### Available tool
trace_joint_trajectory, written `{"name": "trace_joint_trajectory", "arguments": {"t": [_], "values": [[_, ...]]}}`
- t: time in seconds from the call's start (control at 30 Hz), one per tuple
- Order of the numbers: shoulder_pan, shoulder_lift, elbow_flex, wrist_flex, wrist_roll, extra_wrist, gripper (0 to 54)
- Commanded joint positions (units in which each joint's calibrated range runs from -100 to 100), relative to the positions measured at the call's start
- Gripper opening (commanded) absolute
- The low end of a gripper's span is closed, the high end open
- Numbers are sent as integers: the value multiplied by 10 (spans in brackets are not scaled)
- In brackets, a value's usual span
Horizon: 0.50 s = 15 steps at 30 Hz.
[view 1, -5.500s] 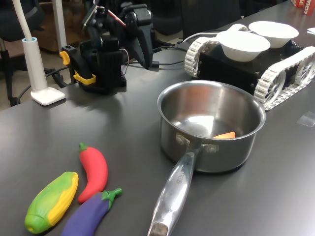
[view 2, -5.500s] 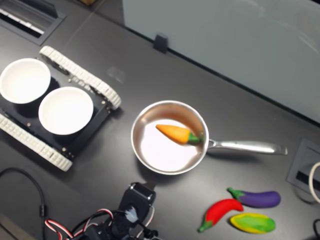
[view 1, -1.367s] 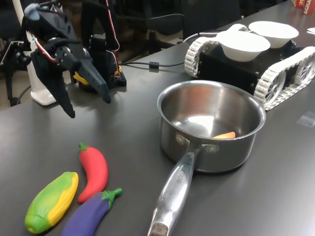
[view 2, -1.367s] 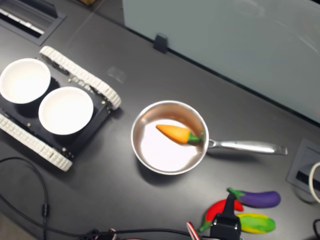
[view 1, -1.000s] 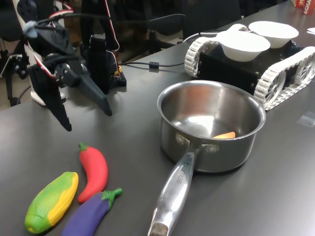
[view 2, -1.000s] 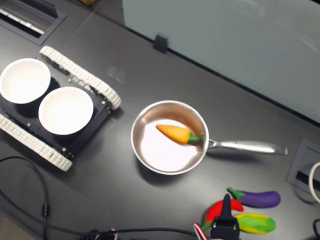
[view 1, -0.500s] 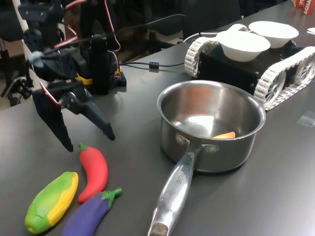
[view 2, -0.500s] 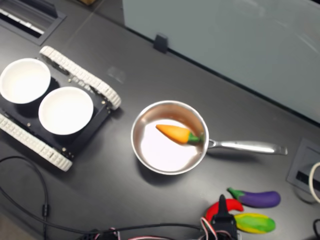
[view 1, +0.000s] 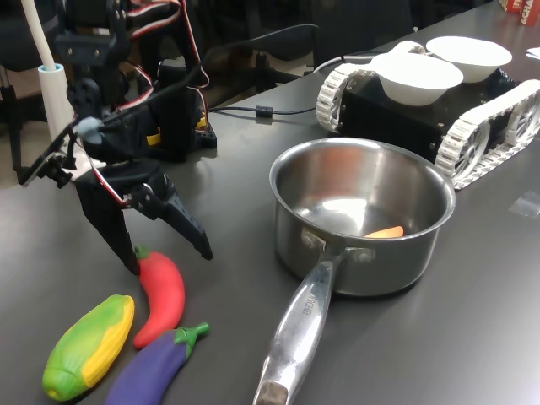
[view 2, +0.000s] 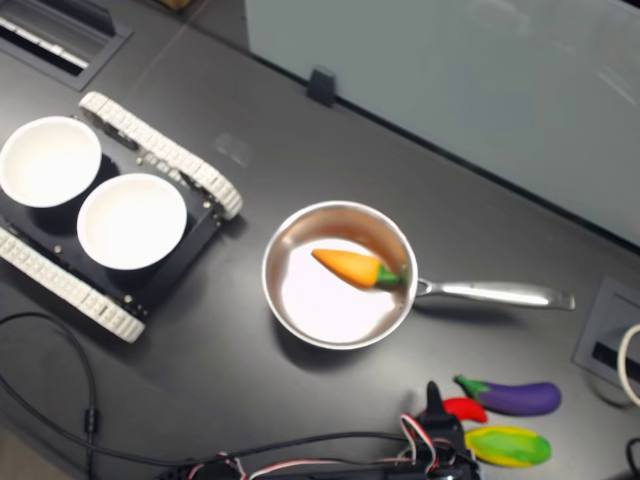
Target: Pick up the chilli and place them in the pan
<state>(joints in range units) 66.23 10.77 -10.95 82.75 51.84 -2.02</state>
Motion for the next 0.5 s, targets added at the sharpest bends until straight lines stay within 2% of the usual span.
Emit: {"name": "trace_joint_trajectory", "arguments": {"t": [0.0, 0.1, 0.47], "values": [[-15, -14, -4, -20, 0, 17, 377], [-29, -6, -1, -19, 0, 33, 371], [-44, 20, 2, -19, 9, 57, 350]]}}
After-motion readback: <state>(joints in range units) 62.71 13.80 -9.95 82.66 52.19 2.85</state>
